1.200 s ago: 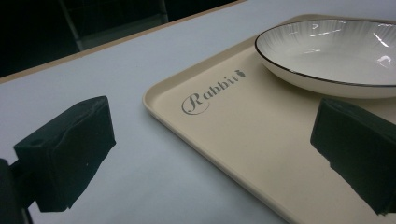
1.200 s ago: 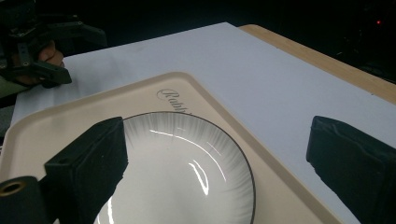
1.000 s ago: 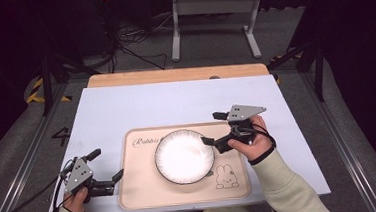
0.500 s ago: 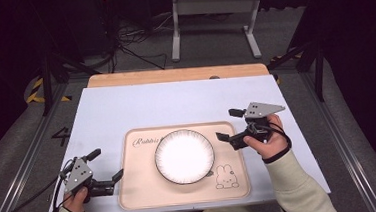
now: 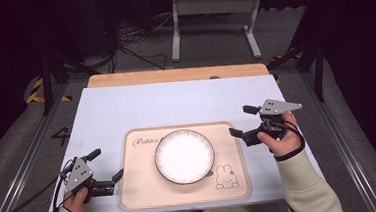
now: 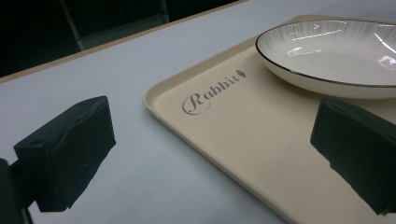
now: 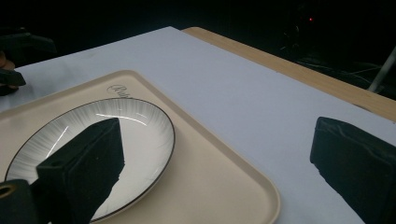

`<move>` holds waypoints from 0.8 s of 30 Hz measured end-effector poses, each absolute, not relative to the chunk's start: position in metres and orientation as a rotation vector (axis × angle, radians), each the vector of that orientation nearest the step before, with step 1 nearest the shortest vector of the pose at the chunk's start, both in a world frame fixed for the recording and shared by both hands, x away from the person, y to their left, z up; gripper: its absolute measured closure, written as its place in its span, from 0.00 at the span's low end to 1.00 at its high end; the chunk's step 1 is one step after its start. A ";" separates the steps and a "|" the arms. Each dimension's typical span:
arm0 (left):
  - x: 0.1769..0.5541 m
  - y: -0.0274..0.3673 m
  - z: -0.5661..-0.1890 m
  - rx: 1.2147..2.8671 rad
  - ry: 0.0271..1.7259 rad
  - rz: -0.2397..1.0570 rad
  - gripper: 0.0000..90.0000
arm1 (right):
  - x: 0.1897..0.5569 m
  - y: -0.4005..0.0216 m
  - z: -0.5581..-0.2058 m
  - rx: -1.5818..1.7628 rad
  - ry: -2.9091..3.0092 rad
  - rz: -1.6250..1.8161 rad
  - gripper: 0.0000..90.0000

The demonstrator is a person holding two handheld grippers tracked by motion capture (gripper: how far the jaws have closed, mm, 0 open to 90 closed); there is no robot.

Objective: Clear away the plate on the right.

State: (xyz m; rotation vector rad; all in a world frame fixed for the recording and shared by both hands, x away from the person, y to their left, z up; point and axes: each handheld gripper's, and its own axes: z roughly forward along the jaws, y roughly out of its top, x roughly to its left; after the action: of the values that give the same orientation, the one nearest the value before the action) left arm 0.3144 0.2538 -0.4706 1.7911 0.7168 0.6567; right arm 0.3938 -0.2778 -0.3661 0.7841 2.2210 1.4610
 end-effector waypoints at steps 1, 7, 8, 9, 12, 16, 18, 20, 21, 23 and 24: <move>0.315 0.254 -0.471 1.789 0.716 0.657 0.00 | 0.394 -0.279 -0.366 0.788 2.219 1.460 0.04; 0.314 0.254 -0.471 1.791 0.719 0.656 0.00 | 0.393 -0.283 -0.372 0.794 2.209 1.441 0.04; 0.314 0.254 -0.471 1.791 0.718 0.658 0.00 | 0.394 -0.284 -0.373 0.794 2.205 1.440 0.04; 0.314 0.254 -0.471 1.791 0.718 0.658 0.00 | 0.394 -0.284 -0.373 0.794 2.205 1.440 0.04; 0.314 0.254 -0.471 1.790 0.718 0.655 0.00 | 0.393 -0.291 -0.377 0.811 2.187 1.436 0.04; 0.314 0.254 -0.471 1.790 0.718 0.655 0.00 | 0.393 -0.299 -0.382 0.839 2.171 1.432 0.04; 0.314 0.254 -0.471 1.789 0.718 0.654 0.00 | 0.393 -0.303 -0.385 0.850 2.158 1.434 0.03; 0.314 0.254 -0.471 1.789 0.718 0.654 0.00 | 0.393 -0.307 -0.388 0.862 2.147 1.436 0.03; 0.314 0.254 -0.471 1.789 0.718 0.653 0.00 | 0.393 -0.309 -0.389 0.871 2.140 1.439 0.03; 0.314 0.254 -0.471 1.788 0.715 0.655 0.00 | 0.393 -0.313 -0.393 0.888 2.125 1.437 0.03; 0.314 0.254 -0.471 1.788 0.715 0.655 0.00 | 0.392 -0.315 -0.395 0.895 2.120 1.437 0.03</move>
State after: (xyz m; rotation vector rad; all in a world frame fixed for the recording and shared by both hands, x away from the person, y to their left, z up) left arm 0.3145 0.2539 -0.4707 1.7875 0.7151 0.6548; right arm 0.3925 -0.3149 -0.3947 0.8951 2.1202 1.4369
